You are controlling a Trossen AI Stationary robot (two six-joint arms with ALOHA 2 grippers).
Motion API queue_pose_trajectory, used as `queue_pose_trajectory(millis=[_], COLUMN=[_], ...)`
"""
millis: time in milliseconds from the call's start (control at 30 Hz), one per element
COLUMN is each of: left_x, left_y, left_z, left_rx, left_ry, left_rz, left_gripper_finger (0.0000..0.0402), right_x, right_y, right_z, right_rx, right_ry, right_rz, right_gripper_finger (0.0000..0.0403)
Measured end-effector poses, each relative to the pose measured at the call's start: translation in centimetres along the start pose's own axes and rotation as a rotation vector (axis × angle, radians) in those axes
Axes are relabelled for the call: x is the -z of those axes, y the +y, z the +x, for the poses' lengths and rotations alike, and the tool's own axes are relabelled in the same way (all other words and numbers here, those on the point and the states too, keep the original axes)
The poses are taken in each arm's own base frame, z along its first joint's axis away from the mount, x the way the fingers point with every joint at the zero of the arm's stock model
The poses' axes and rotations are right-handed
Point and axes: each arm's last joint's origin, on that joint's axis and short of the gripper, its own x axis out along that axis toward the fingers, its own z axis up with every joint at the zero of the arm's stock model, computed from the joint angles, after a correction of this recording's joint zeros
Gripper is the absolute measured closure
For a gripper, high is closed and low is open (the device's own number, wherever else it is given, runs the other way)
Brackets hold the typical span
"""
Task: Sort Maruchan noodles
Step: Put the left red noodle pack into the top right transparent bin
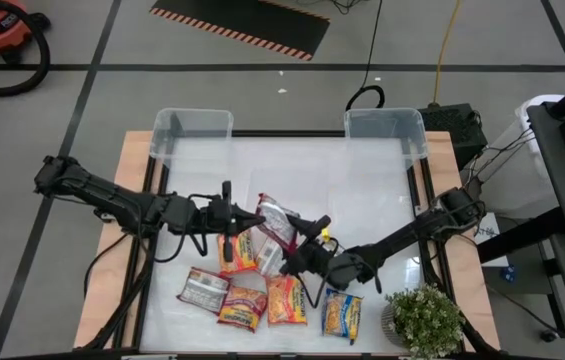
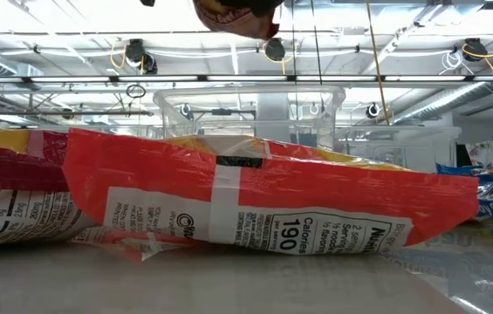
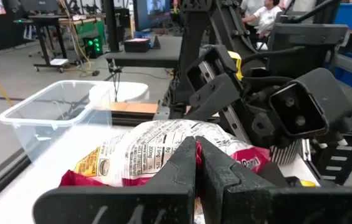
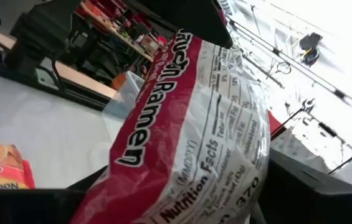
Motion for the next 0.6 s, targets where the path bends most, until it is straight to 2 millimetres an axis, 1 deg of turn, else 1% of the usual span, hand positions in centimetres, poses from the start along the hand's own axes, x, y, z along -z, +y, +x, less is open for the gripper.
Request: queue_pose_trajectory(millis=[100,267,600], left_x=[0.11,0.22,0.44], left_y=[-0.01,-0.01,-0.02], left_z=[0.00,0.00,-0.01], left_rx=[0.003,0.004,0.012], left_ry=[0.010,0.020,0.043], left_rz=[0.003,0.008,0.019], left_gripper_finger=[0.0396,0.0396,0.0396], right_x=[-0.04,-0.06,-0.12], right_y=[0.04,0.06,0.17], right_z=[-0.14,-0.19,-0.45], right_rx=[-0.001,-0.001,-0.008], right_ry=[-0.001,0.000,-0.006], right_rz=[-0.052,-0.138,-0.149], right_gripper_finger=[0.0184,0.0186,0.0188])
